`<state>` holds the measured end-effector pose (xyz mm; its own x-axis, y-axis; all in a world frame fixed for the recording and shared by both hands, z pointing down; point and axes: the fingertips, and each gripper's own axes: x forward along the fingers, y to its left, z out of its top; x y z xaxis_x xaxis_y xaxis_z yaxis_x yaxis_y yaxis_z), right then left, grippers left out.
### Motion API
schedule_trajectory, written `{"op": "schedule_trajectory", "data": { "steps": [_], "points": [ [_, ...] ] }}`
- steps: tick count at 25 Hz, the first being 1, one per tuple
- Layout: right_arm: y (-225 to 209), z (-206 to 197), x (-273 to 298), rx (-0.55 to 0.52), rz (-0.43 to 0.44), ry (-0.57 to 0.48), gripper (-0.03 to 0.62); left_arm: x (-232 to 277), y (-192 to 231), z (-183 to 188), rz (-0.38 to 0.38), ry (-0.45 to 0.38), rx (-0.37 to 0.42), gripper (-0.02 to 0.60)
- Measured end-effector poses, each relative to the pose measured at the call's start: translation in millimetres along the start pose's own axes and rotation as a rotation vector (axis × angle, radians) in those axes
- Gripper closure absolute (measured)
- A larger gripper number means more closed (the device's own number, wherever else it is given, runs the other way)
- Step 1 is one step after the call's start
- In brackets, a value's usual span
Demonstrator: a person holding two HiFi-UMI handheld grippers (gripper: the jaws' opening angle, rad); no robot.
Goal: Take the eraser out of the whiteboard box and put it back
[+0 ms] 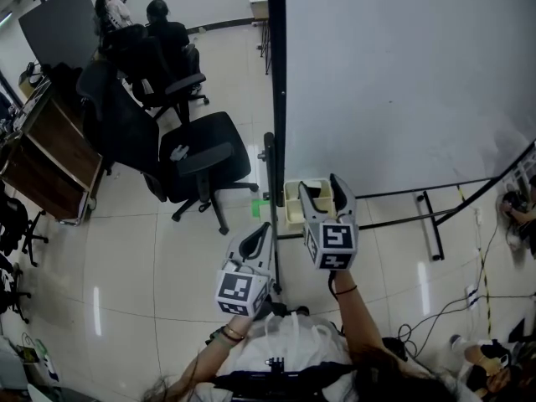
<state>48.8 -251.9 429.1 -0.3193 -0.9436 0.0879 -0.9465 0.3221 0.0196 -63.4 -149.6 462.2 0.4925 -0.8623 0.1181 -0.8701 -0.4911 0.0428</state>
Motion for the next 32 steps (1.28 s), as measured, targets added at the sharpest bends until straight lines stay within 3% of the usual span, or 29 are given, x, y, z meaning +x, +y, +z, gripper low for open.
{"op": "schedule_trajectory", "data": {
  "steps": [1, 4, 6, 9, 16, 32],
  "points": [
    [1.2, 15.8, -10.4, 0.056, 0.012, -0.068, 0.299, 0.8, -0.4, 0.1, -0.003, 0.001, 0.000, 0.597],
    [2.6, 47.8, -42.8, 0.206, 0.033, -0.193, 0.401, 3.7, -4.1, 0.8, -0.018, 0.004, 0.001, 0.597],
    [3.7, 53.6, -60.4, 0.254, 0.030, -0.196, 0.451, 5.9, -10.0, 4.0, -0.040, 0.005, 0.000, 0.597],
    [5.9, 49.5, -75.7, 0.270, 0.023, -0.162, 0.592, 9.9, -14.5, 4.0, -0.055, 0.008, -0.001, 0.597],
    [7.1, 40.8, -76.6, 0.218, 0.040, -0.107, 0.592, 18.9, -24.9, 2.8, -0.084, 0.010, 0.004, 0.597],
    [25.3, 16.0, -72.4, 0.157, 0.107, 0.029, 0.594, 12.1, -21.6, 5.2, -0.058, 0.007, 0.003, 0.597]
  ]
}}
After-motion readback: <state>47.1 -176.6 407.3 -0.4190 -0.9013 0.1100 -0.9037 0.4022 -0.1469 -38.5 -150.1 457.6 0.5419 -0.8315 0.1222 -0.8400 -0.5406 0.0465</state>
